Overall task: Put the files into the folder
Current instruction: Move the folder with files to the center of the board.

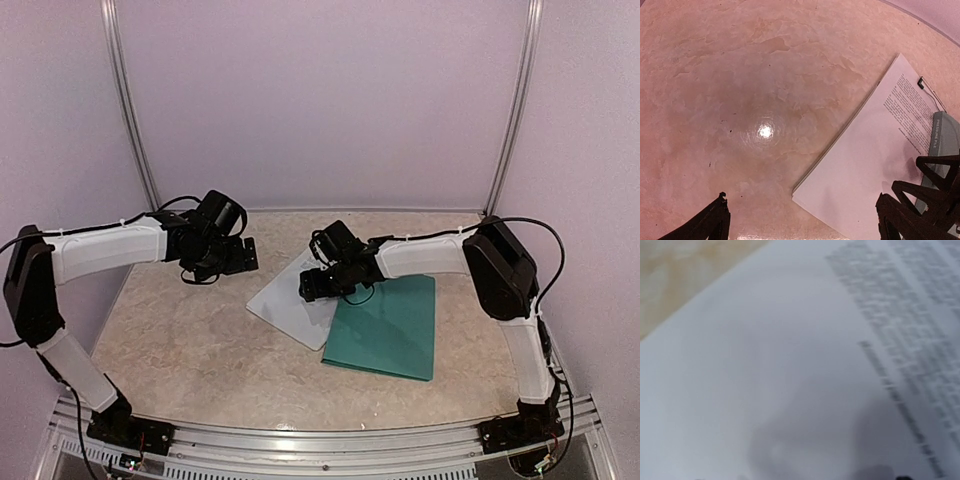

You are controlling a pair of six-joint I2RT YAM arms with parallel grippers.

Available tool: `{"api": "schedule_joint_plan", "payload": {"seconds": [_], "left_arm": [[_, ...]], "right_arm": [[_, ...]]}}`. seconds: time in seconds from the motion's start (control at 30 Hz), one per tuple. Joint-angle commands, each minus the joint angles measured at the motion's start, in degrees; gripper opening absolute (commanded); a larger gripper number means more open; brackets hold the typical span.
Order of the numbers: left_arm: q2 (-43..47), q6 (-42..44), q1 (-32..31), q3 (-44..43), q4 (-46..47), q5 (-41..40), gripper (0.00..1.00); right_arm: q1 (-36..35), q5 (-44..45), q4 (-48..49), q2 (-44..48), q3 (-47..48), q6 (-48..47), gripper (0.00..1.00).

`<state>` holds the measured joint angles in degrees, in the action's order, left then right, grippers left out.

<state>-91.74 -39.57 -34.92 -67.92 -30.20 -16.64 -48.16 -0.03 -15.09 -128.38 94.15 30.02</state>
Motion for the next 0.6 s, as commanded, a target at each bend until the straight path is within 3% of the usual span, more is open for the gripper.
{"api": "schedule_joint_plan", "payload": {"seconds": [0.0,0.17,0.57], "left_arm": [[-2.0,-0.6,-1.6,-1.5,-4.1,-5.4,0.99],[-3.5,-0.2,-2.6,-2.0,-4.4,-6.6,0.99],[-10.2,6.1,-3.7,-5.0,0.0,2.4,0.99]], "right_arm": [[1.3,5.1,-3.0,1.4,-2.3,2.3,0.81],[2.6,7.6,-4.8,3.2,-5.7,2.4,0.81],[5.4,10.0,-2.0,11.2,-17.5,2.0,0.82]]}}
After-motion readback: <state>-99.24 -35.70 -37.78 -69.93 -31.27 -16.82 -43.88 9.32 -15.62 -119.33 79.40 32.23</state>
